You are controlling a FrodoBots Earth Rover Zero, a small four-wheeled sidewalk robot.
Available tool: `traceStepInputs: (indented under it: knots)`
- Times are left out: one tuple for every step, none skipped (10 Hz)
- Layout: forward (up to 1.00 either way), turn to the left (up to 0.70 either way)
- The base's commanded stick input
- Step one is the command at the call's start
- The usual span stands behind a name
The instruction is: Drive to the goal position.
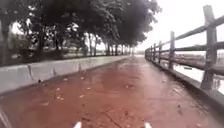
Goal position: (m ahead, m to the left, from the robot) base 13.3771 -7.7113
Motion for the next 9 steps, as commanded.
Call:
traceStepInputs:
  knots:
    - [0.5, 0.04]
    - [0.5, 0.02]
    - [0.5, 0.0]
    - [0.5, 0.0]
    - [0.5, 0.0]
    - [0.5, 0.0]
    - [0.5, 0.0]
    - [0.5, 0.0]
    - [0.5, 0.0]
